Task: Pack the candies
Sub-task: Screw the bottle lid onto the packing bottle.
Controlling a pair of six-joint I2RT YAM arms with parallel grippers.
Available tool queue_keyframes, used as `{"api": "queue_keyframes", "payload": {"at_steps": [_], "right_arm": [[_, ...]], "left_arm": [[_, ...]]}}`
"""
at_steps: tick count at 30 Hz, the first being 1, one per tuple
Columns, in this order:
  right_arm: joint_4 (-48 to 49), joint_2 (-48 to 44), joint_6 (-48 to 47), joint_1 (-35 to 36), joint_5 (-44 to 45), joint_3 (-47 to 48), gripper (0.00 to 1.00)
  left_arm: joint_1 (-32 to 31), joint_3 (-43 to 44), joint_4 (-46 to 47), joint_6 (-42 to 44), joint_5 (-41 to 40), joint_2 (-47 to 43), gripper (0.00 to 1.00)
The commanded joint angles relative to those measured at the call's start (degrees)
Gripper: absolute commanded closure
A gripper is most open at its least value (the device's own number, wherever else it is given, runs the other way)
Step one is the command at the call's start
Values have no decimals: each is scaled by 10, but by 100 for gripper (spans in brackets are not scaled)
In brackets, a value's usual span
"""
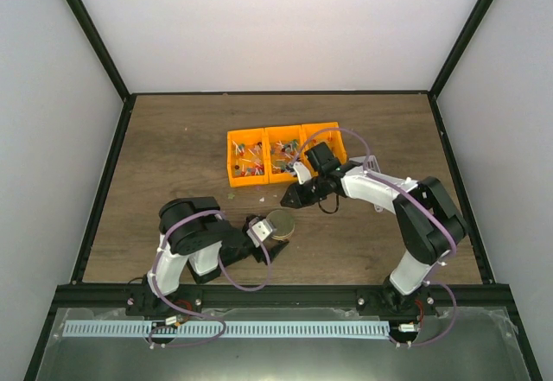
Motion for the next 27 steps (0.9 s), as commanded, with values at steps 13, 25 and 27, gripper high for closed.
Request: {"api": "queue_keyframes", "payload": {"at_steps": [13, 25, 27], "right_arm": [[11, 1, -12, 29, -14, -8, 85], [6, -32, 1, 29, 12, -7, 77], [8, -37, 0, 30, 11, -5, 77]], "left_arm": [[16, -21, 67, -35, 20, 25, 10], [21, -20, 69, -36, 20, 27, 19], [23, -20, 70, -36, 19, 27, 18]]}}
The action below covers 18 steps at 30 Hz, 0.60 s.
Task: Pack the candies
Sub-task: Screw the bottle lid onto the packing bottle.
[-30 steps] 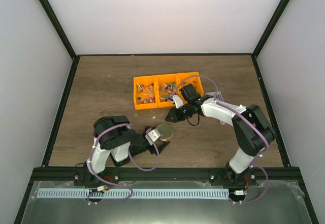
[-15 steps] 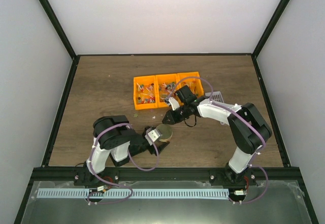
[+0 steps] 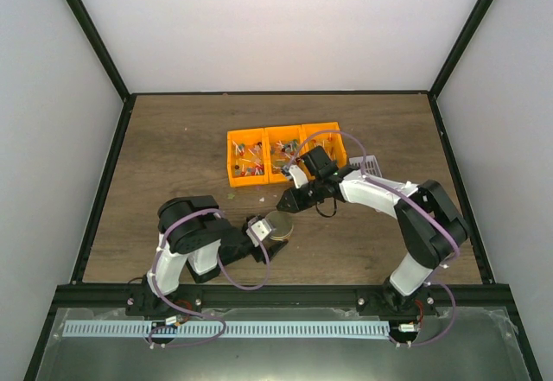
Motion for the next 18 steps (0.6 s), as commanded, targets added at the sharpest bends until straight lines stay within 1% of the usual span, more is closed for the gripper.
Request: {"api": "queue_keyframes", "payload": {"at_steps": [1, 9, 13, 18], "right_arm": [[-5, -23, 1, 4, 2, 9, 77], [3, -7, -8, 4, -23, -6, 79], [8, -10, -9, 4, -25, -19, 84], [9, -15, -12, 4, -21, -36, 84]], "left_arm": [[10, -18, 69, -37, 2, 28, 18], [11, -17, 73, -42, 0, 31, 18], [11, -18, 75, -48, -5, 34, 18], [11, -19, 82, -54, -10, 39, 18]]}}
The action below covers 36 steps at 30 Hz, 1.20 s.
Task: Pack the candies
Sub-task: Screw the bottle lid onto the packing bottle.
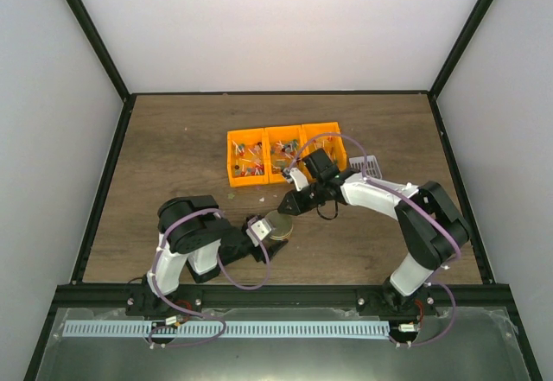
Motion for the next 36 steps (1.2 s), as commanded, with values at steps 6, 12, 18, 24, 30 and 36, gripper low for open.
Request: {"api": "queue_keyframes", "payload": {"at_steps": [6, 12, 18, 24, 30, 36], "right_arm": [[-6, -24, -3, 5, -1, -35, 96], [4, -49, 10, 4, -13, -81, 99], [36, -74, 38, 4, -39, -141, 99], [44, -127, 67, 6, -63, -181, 99], [68, -176, 114, 20, -76, -223, 99], [24, -207, 100, -10, -16, -160, 93]], "left_arm": [[9, -18, 84, -58, -21, 42, 18], [10, -18, 83, -60, -25, 43, 18], [10, -17, 85, -62, -26, 44, 18], [9, -17, 85, -63, -25, 44, 18], [10, -19, 95, -63, -23, 48, 18], [11, -36, 119, -57, -9, 58, 18]]}}
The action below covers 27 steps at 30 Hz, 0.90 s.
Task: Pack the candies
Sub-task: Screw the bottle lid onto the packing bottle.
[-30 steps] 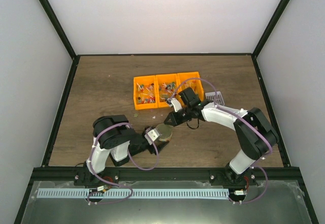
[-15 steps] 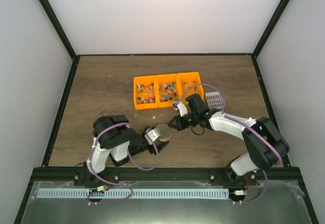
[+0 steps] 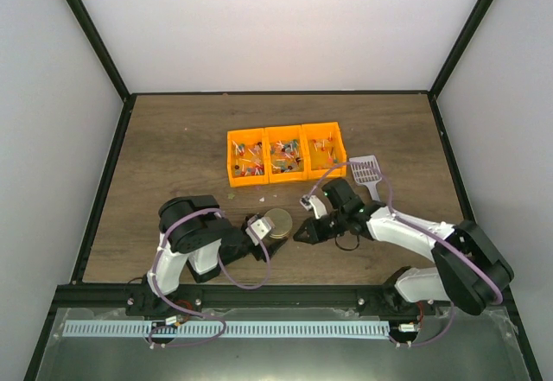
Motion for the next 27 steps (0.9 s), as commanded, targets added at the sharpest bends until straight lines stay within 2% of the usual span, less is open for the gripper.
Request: {"api": "queue_keyframes", "payload": {"at_steps": [1, 3, 5, 9, 15, 20, 27], "right_arm": [[-49, -16, -13, -36, 25, 77, 87], [-55, -4, -31, -53, 28, 109, 75], [-68, 23, -54, -58, 36, 146, 71], [-90, 104, -88, -56, 30, 213, 74], [-97, 168, -111, -34, 35, 270, 80], [-97, 198, -120, -11, 36, 277, 85], [-76, 207, -114, 6, 31, 245, 85]], "left_arm": [[10, -41, 123, -56, 10, 55, 18], [12, -46, 127, -54, 14, 57, 18], [12, -48, 127, -54, 19, 58, 18], [14, -52, 127, -54, 20, 55, 18], [15, -54, 127, -57, 16, 54, 17], [16, -55, 127, -59, 16, 54, 17], [17, -55, 127, -61, 15, 55, 17]]}}
